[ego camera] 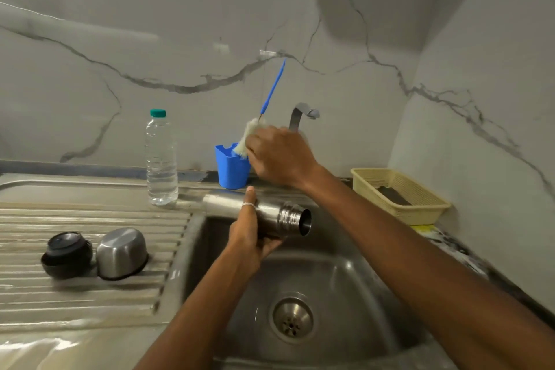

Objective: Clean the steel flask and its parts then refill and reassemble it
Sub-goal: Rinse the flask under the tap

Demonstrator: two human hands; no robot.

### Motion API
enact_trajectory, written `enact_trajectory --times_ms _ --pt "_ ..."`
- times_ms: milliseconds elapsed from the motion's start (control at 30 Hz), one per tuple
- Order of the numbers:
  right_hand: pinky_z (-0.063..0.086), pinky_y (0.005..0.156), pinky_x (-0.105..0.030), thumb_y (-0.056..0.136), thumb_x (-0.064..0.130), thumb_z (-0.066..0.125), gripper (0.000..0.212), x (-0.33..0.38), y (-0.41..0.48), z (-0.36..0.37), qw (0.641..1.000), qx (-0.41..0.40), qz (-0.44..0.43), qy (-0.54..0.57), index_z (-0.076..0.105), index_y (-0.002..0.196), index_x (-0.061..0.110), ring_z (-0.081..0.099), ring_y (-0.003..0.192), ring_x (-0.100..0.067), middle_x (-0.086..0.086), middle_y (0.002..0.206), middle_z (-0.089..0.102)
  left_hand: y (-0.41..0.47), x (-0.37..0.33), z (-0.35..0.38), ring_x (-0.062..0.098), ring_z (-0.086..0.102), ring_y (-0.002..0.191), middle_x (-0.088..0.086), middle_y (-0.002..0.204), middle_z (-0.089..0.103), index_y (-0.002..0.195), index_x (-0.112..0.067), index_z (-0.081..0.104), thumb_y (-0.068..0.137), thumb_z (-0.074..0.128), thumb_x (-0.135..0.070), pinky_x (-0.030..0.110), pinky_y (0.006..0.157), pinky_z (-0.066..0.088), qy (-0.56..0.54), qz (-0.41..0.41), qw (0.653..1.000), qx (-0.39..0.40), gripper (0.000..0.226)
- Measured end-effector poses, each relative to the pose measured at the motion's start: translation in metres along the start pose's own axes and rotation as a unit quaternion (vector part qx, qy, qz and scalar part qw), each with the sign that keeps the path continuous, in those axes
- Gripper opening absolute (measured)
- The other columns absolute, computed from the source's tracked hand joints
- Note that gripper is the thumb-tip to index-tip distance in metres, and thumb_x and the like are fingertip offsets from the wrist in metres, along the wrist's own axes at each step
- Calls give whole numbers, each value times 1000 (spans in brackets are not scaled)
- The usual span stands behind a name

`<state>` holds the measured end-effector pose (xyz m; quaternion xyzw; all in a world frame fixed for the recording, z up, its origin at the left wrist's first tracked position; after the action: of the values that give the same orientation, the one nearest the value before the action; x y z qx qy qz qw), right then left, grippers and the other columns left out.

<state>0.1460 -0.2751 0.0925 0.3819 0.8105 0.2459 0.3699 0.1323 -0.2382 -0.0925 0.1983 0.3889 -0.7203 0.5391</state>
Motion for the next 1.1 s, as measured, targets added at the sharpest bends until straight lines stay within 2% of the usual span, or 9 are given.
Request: enact_trajectory --times_ms 67,167,267,400,567,700,833,967,1100 --pt "45 52 -33 90 21 60 17 -20 -35 6 987 60 127 73 61 76 12 57 58 -25 -5 69 61 -3 0 0 32 74 96 16 111 73 124 -12 57 85 71 -58 55 87 60 -2 9 1000 -4 62" --pt "39 51 -28 98 22 53 33 -78 -83 41 910 115 360 172 52 68 9 55 58 -18 -3 64 59 -4 1 -1 32 72 97 16 112 70 126 -14 54 87 71 -56 54 89 59 -7 13 1000 -10 60" --pt "45 60 -31 99 24 58 23 -100 -101 70 861 127 435 230 56 79 13 61 76 -22 -5 79 64 -4 1 0 31 71 97 15 111 70 128 -14 53 87 70 -56 52 85 60 -4 18 1000 -15 61" --pt "41 68 -25 101 24 61 34 -98 -96 97 828 161 475 250 61 127 3 61 97 -26 -11 114 66 -1 1 -2 30 72 96 14 108 70 127 -15 54 88 69 -56 48 78 60 4 21 1000 -14 59" --pt "52 83 -33 102 21 59 27 -94 -84 117 829 134 475 263 69 121 5 68 104 -32 -14 113 72 0 0 -1 30 72 96 15 108 70 126 -15 53 89 67 -57 46 75 61 9 27 1000 -12 58" --pt "52 90 -35 103 15 55 28 -90 -82 113 860 183 410 243 67 125 4 65 108 -35 -18 118 69 -1 -1 -2 30 72 97 15 108 70 125 -15 52 89 67 -57 48 79 61 7 27 1000 -14 57" --pt "53 102 -38 103 17 56 35 -93 -82 112 837 244 403 277 59 137 12 64 116 -32 -14 131 62 -3 0 -1 31 71 98 15 110 70 126 -16 51 89 68 -56 48 78 61 2 28 1000 -14 57" --pt "54 89 -32 105 21 53 42 -80 -89 95 822 251 400 318 50 147 14 62 98 -21 -14 131 60 -5 0 0 32 71 97 16 106 69 117 -16 52 90 66 -55 53 89 59 0 29 999 -17 49" --pt "44 81 -30 109 40 40 45 -62 -97 57 799 254 389 382 68 122 6 58 92 -13 -14 128 66 -11 -1 7 33 69 102 17 107 68 109 -16 54 95 61 -53 52 95 55 -31 31 999 -5 41"
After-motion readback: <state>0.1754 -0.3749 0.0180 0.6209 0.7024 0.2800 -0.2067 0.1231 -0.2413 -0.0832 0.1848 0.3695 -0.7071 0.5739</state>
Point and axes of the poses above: each hand's wrist, its own y-axis towards the middle knuckle, its own z-axis out of the palm, x = y × z, the point moved 7 cm from there along y, towards the middle knuckle
